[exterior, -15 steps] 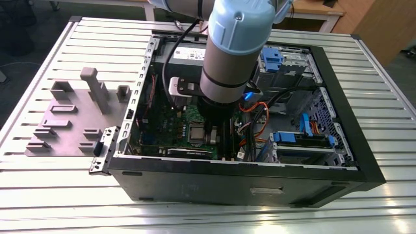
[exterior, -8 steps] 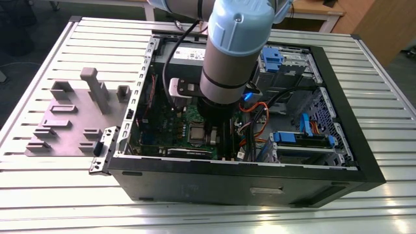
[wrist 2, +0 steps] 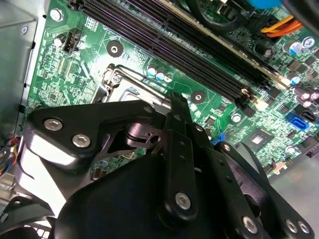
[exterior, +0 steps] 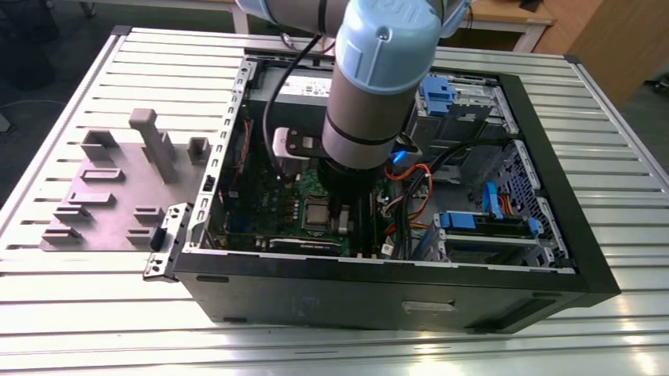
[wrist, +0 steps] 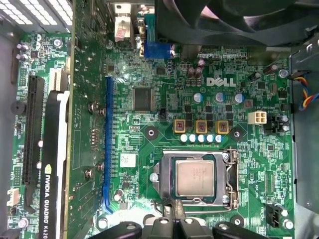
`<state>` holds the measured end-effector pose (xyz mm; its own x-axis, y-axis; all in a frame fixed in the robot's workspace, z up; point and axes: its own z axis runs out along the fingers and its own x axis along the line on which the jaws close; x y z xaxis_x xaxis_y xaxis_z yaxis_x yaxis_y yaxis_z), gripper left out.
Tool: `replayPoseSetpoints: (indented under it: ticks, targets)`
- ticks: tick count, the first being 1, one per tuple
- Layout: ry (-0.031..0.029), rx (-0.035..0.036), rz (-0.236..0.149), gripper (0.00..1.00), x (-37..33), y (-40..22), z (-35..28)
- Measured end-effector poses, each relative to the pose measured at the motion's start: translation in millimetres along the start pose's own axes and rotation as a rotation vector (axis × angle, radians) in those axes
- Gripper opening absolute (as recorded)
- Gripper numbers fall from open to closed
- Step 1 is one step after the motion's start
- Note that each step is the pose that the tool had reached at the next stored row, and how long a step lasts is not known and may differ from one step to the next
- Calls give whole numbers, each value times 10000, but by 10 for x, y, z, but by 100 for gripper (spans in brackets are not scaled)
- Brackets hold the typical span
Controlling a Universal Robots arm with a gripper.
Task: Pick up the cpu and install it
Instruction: 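Install the first cpu locking lever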
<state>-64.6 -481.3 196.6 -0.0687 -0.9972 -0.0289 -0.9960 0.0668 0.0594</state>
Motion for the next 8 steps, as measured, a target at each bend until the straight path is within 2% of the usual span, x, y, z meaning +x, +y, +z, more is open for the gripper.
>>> replayPoseSetpoints:
  ticks: [8]
  targets:
    - [0,-1,0,11,-2,-43,22]
